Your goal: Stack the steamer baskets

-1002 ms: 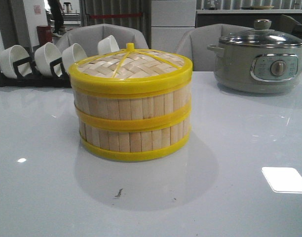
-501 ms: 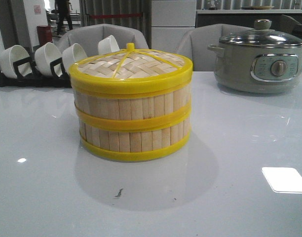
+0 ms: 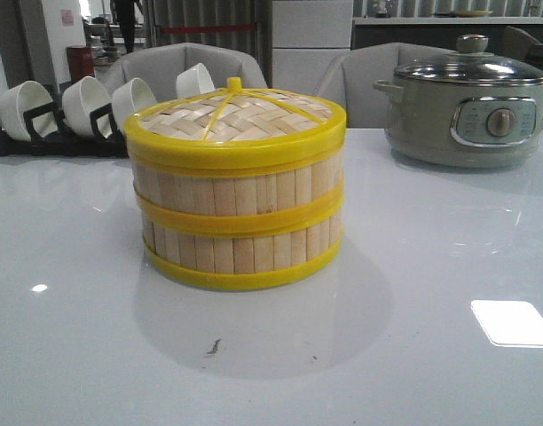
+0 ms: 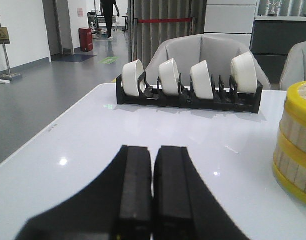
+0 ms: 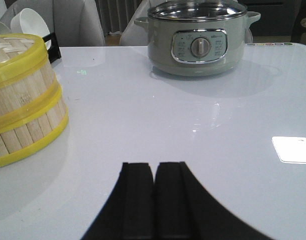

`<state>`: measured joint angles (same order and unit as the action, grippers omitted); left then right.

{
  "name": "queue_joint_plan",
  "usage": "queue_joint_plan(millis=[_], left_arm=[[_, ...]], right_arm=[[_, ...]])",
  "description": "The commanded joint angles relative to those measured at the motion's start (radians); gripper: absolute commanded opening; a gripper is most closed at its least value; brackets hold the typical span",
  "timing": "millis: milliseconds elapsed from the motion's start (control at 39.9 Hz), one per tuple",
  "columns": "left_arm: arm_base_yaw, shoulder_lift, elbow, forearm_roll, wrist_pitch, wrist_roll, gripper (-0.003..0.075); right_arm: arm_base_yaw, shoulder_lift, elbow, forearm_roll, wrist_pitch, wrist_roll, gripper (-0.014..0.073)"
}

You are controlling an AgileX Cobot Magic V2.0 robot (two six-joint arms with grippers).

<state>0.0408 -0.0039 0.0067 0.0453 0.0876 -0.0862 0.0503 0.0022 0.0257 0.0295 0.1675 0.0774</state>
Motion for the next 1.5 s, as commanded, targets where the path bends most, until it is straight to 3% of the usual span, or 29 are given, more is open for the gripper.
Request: queue_joint_plan(millis=[0, 601, 927, 1477], left_arm=[[-0.006, -0.012, 0.000, 0.000, -0.088, -0.010, 0.0085], [-0.006, -0.012, 0.000, 0.000, -0.088, -0.010, 0.0085], [-0.006, -0.012, 0.000, 0.000, -0.088, -0.010, 0.0085], [-0.006, -0.012, 0.000, 0.000, -0.088, -0.010, 0.0085]], right_arm=[[0.001, -0.036, -0.011, 0.004, -0.051, 0.002, 0.0020], [0.001, -0.034, -0.011, 0.002, -0.056, 0.001, 0.0020], [0.001, -0.034, -0.011, 0.003, -0.155, 0.001, 0.0020], [0.001, -0.034, -0.011, 0.000, -0.146, 0.001, 0.0020]])
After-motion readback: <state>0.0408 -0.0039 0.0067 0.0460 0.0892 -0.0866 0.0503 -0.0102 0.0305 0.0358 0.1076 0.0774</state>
